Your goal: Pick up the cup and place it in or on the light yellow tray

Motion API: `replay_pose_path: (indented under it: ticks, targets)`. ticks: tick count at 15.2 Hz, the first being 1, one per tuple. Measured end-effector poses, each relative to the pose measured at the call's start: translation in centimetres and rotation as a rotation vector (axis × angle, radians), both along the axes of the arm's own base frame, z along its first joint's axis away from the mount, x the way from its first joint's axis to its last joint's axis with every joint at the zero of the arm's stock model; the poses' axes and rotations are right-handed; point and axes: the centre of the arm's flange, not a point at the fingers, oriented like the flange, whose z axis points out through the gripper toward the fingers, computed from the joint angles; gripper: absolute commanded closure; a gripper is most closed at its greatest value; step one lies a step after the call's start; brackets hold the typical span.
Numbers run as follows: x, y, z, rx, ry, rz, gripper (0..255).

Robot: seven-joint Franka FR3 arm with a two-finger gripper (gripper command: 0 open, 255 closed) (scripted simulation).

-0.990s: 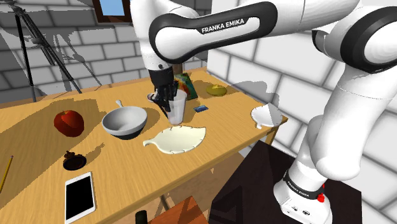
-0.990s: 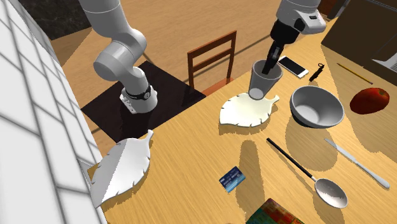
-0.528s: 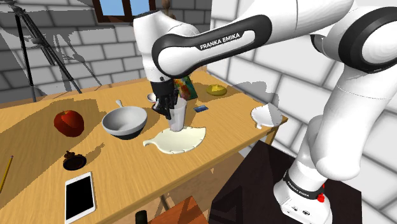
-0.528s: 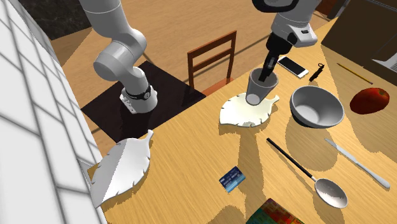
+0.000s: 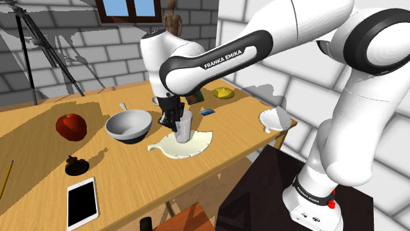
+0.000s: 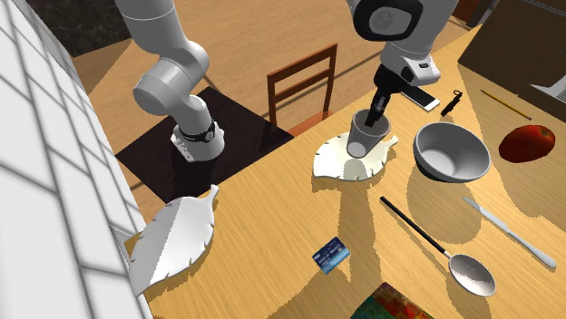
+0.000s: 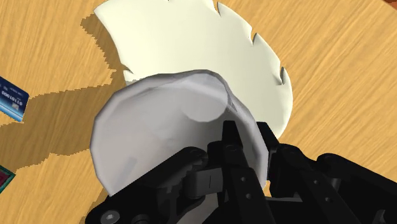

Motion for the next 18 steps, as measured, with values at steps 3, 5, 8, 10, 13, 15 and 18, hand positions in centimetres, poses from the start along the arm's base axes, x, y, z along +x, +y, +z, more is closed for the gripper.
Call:
replay_pose_path:
  ticks: [3,5,8,10,13,15,18]
  targets:
    - [-0.1,0.0,-0.5,0.0,0.0,0.0,255]
    - [-0.1,0.0,-0.6,0.0,0.0,0.0,255]
    - [-0.1,0.0,-0.6,0.0,0.0,0.0,0]
    - [-0.1,0.0,-0.6,0.0,-0.001,0.0,0]
    - [-0.1,0.0,-0.6,0.0,-0.001,0.0,0]
    - [-0.2,0.1,0.1,0.001,-0.001,0.0,0]
    - [-0.1,0.7,3.4,0.001,-0.002,0.0,0]
